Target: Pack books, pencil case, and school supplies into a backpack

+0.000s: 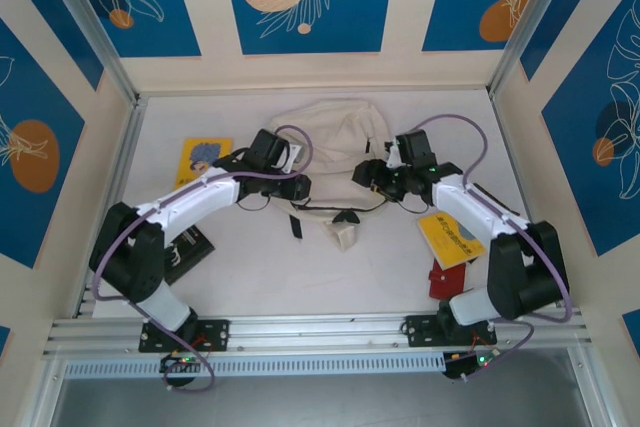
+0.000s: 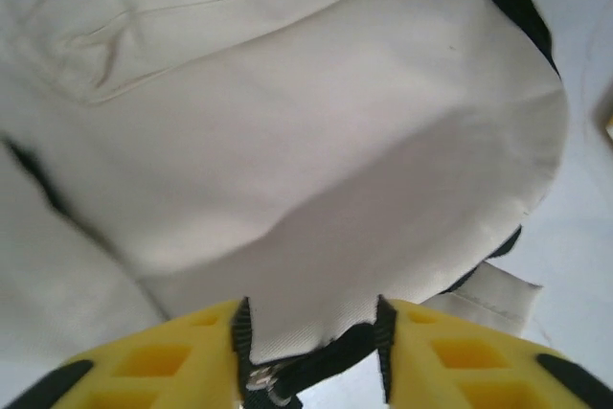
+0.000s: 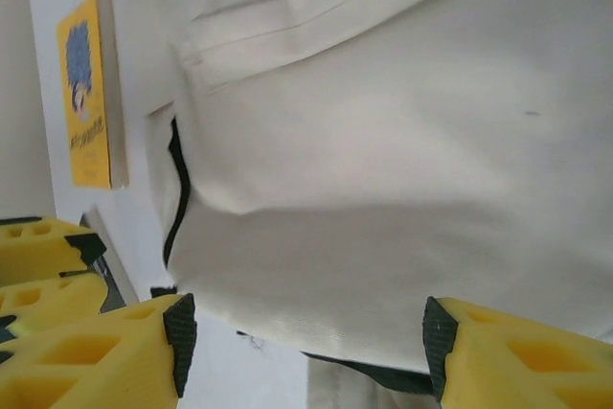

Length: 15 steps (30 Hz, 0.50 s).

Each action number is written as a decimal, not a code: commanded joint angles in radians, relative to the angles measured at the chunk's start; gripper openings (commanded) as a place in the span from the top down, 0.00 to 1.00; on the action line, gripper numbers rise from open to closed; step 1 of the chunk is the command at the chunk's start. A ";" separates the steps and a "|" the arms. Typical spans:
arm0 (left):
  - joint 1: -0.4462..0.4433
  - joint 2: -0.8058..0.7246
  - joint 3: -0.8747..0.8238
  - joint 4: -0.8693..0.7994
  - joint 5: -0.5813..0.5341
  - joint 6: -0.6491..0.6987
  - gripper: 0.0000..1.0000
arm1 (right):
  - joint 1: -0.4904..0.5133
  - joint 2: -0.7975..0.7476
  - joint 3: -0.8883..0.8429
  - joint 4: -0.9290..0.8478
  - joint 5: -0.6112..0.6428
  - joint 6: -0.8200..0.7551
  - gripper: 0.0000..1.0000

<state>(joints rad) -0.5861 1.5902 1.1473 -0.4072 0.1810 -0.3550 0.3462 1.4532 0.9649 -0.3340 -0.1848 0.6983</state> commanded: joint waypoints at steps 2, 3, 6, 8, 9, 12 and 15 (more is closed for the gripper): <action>0.064 -0.092 -0.074 -0.042 -0.118 -0.136 0.52 | 0.099 0.107 0.122 -0.058 -0.058 -0.147 0.34; 0.078 -0.106 -0.091 -0.042 -0.118 -0.152 0.50 | 0.121 0.133 0.149 -0.071 -0.051 -0.164 0.34; 0.120 -0.161 -0.148 -0.047 -0.115 -0.199 0.45 | 0.173 0.211 0.226 -0.107 -0.031 -0.201 0.34; 0.139 -0.198 -0.179 -0.058 -0.121 -0.229 0.41 | 0.200 0.251 0.263 -0.115 -0.050 -0.229 0.35; 0.147 -0.213 -0.193 -0.064 -0.124 -0.239 0.40 | 0.209 0.264 0.275 -0.115 -0.059 -0.241 0.35; 0.171 -0.256 -0.237 -0.067 -0.131 -0.272 0.37 | 0.237 0.306 0.310 -0.131 -0.078 -0.270 0.36; 0.191 -0.283 -0.269 -0.063 -0.125 -0.295 0.37 | 0.255 0.337 0.338 -0.155 -0.080 -0.280 0.38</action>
<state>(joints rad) -0.4171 1.3369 0.9051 -0.4507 0.0689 -0.5987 0.5884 1.7706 1.2663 -0.4351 -0.2325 0.4694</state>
